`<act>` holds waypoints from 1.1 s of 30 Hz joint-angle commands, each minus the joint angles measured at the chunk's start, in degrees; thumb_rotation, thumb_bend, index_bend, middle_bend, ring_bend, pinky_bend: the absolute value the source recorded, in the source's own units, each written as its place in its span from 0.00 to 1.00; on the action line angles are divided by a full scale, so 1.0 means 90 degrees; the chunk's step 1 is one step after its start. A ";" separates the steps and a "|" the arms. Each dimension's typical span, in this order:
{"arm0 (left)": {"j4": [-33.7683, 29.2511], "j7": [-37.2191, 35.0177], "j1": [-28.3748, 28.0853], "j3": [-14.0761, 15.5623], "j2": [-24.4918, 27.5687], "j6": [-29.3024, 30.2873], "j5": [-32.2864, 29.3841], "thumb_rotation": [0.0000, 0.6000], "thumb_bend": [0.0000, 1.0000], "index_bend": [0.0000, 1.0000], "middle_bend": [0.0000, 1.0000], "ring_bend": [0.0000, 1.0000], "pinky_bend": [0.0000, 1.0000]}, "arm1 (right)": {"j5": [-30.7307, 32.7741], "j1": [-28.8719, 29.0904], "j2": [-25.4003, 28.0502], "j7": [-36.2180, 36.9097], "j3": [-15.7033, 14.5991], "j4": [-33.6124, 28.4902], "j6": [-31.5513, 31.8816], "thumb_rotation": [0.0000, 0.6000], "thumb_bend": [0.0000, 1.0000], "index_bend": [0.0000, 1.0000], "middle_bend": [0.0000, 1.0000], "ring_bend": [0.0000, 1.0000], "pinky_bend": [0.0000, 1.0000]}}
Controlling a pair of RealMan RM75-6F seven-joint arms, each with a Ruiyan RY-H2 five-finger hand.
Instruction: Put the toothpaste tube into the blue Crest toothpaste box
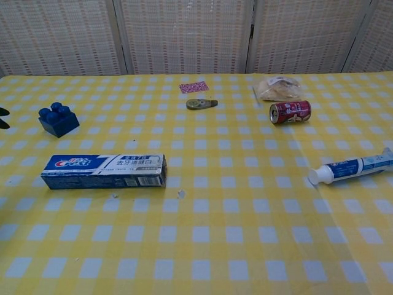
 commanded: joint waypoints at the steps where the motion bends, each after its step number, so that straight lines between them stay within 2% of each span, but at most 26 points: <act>1: 0.0038 0.0527 -0.0380 -0.0343 -0.0338 -0.0498 -0.0531 1.00 0.19 0.19 0.24 0.16 0.25 | 0.0037 0.0071 -0.0023 -0.0054 -0.0003 -0.0039 -0.0119 1.00 0.36 0.00 0.00 0.00 0.00; 7: 0.0630 0.0897 -0.0830 -0.0609 -0.0969 -0.1000 -0.0869 1.00 0.19 0.17 0.24 0.16 0.26 | -0.0014 0.0045 0.0079 0.0118 -0.0054 -0.0074 -0.0067 1.00 0.36 0.00 0.00 0.00 0.00; 11: 0.0928 0.0832 -0.1074 -0.0674 -0.1245 -0.1316 -0.1039 1.00 0.19 0.18 0.26 0.17 0.28 | 0.0019 0.0047 0.0117 0.0152 -0.0061 -0.0060 -0.0093 1.00 0.36 0.00 0.00 0.00 0.00; 19: 0.1532 0.1046 -0.1328 -0.0710 -0.1785 -0.1532 -0.1242 1.00 0.19 0.21 0.28 0.19 0.29 | 0.0089 -0.0008 0.0157 0.0222 -0.0040 -0.0025 -0.0006 1.00 0.36 0.00 0.00 0.00 0.00; 27: 0.2055 0.0895 -0.1660 -0.0697 -0.2156 -0.2010 -0.1448 1.00 0.20 0.22 0.28 0.19 0.29 | 0.0130 -0.0053 0.0168 0.0267 -0.0032 0.0037 0.0053 1.00 0.36 0.00 0.00 0.00 0.00; 33: 0.2717 0.0782 -0.1910 -0.0797 -0.2536 -0.2376 -0.1749 1.00 0.20 0.29 0.36 0.27 0.36 | 0.0116 -0.0088 0.0197 0.0345 -0.0022 0.0050 0.0138 1.00 0.36 0.00 0.00 0.00 0.00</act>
